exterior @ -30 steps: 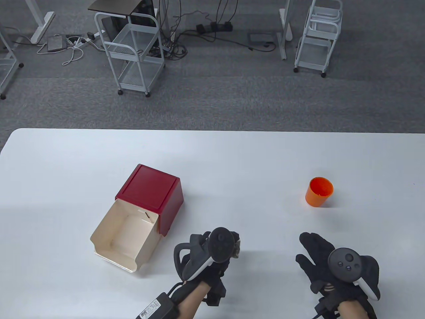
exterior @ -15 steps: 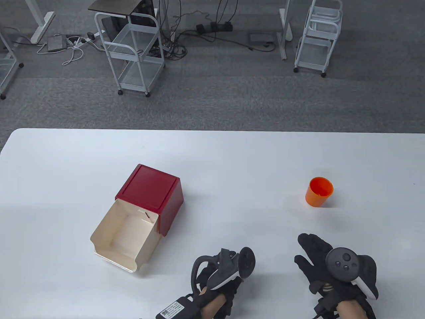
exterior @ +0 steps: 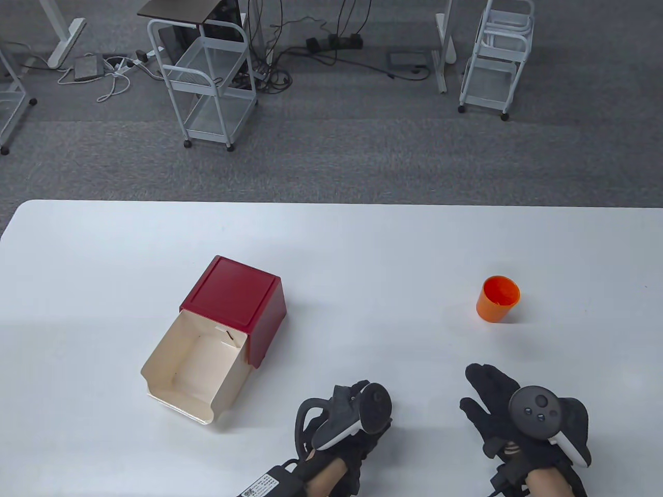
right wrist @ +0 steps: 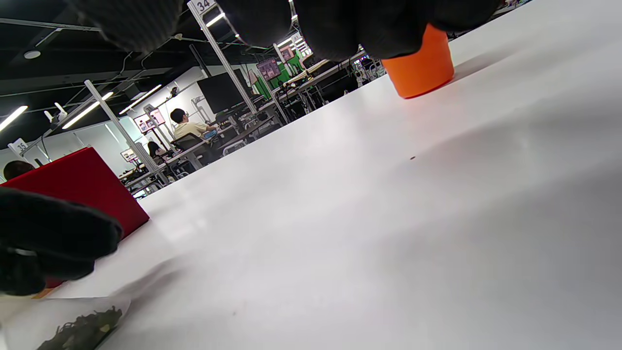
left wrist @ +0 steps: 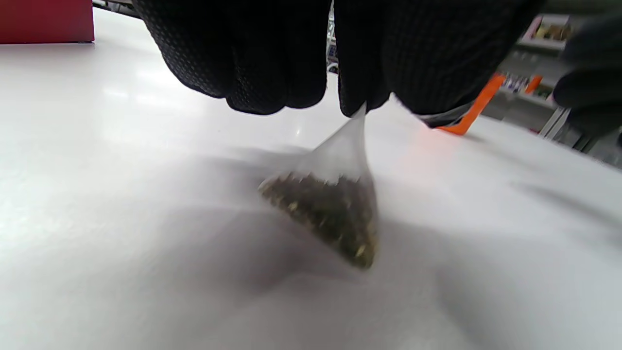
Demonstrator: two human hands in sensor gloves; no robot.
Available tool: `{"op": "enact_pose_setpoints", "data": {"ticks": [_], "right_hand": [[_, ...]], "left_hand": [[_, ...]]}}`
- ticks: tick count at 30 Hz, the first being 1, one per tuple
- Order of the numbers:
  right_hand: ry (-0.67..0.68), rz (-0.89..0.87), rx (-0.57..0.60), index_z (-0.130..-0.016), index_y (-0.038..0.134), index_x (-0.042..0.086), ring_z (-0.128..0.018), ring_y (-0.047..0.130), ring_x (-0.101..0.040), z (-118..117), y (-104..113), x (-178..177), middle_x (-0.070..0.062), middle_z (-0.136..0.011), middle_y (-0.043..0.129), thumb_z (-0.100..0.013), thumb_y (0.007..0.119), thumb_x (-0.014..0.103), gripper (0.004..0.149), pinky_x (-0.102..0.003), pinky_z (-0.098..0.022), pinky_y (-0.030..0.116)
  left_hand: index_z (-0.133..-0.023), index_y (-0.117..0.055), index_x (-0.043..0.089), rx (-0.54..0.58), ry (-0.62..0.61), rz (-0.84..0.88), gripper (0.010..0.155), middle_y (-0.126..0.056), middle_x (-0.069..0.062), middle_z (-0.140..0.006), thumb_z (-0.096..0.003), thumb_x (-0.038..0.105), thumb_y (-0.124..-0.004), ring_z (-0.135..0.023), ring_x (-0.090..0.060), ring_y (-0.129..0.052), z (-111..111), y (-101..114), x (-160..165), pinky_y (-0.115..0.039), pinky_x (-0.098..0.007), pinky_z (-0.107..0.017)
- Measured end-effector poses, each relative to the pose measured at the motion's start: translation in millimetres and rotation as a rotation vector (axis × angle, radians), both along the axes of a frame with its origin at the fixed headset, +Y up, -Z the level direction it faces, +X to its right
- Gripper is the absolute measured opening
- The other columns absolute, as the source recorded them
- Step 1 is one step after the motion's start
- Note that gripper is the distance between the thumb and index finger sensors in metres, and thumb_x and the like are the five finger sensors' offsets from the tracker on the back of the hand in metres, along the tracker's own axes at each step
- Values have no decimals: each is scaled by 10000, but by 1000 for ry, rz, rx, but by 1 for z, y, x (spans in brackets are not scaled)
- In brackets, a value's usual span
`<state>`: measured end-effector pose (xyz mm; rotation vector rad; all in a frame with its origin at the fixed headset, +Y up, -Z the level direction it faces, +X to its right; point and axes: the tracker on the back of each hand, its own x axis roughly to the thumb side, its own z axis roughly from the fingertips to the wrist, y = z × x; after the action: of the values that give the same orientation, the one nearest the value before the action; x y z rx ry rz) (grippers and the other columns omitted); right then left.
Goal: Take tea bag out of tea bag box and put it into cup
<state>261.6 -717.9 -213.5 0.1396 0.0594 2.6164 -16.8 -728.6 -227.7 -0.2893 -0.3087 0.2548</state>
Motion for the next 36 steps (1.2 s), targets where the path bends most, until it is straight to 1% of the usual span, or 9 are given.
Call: {"op": "enact_pose_setpoints", "data": {"ticks": [4, 9, 12, 14, 18, 21, 25, 31, 36], "right_hand": [[-1, -3, 5, -1020, 550, 212, -937, 601, -529, 0, 0, 1, -219, -1086, 560, -461, 695, 532, 661, -632, -681, 548], [-4, -5, 3, -1020, 552, 210, -935, 603, -528, 0, 0, 1, -219, -1086, 561, -461, 694, 532, 661, -631, -681, 548], [-3, -3, 5, -1020, 552, 212, -935, 605, -527, 0, 0, 1, -220, -1086, 560, -461, 695, 532, 660, -631, -681, 549], [-3, -3, 5, -1020, 551, 212, -936, 602, -528, 0, 0, 1, -218, -1086, 561, -461, 694, 532, 660, -632, -680, 549], [-2, -5, -1, -1020, 553, 211, -935, 605, -526, 0, -1, 1, -218, -1086, 562, -461, 694, 532, 660, -632, -680, 549], [1, -4, -2, -1020, 551, 212, -934, 607, -525, 0, -1, 1, -217, -1086, 562, -461, 693, 532, 660, -631, -680, 549], [8, -2, 8, -1019, 553, 213, -934, 606, -525, 1, 0, 0, -218, -1085, 563, -461, 693, 532, 658, -631, -679, 551], [13, 5, 13, -1019, 555, 212, -931, 611, -526, 1, 0, -1, -220, -1084, 565, -461, 693, 532, 657, -630, -679, 552], [13, 9, 6, -1019, 554, 211, -934, 606, -525, 1, -1, -2, -219, -1085, 563, -461, 693, 531, 658, -631, -679, 551]], "left_hand": [[-1010, -749, 330, 32, 42, 185, 591, -714, -71, -1152, -459, 544, -725, -981, -310, -795, -1, 18, -18, -721, -431, -714], [-1016, -753, 301, 62, 102, 471, 604, -747, -90, -1128, -472, 557, -705, -957, -325, -813, -2, 40, -55, -725, -444, -697], [-1025, -747, 294, 46, 123, 605, 615, -749, -89, -1127, -477, 568, -693, -961, -329, -806, -2, 46, -75, -715, -450, -703], [-1031, -744, 290, 26, 159, 680, 625, -747, -93, -1132, -479, 577, -688, -966, -337, -802, 0, 47, -89, -707, -457, -708], [-1041, -734, 282, 23, 199, 731, 644, -747, -92, -1133, -481, 594, -679, -968, -341, -801, 3, 45, -111, -703, -458, -711], [-1047, -730, 274, 21, 212, 757, 654, -747, -98, -1134, -480, 597, -679, -968, -346, -800, 6, 39, -120, -703, -461, -710], [-1057, -715, 261, 33, 210, 763, 676, -751, -99, -1129, -477, 607, -681, -962, -343, -809, 9, 31, -125, -711, -457, -705], [-1052, -724, 261, -15, 215, 799, 674, -756, -101, -1127, -477, 611, -681, -963, -343, -808, 8, 18, -130, -710, -457, -706], [-1045, -734, 258, -26, 209, 816, 668, -755, -104, -1126, -477, 608, -681, -959, -347, -808, 8, 16, -133, -707, -459, -705]]}}
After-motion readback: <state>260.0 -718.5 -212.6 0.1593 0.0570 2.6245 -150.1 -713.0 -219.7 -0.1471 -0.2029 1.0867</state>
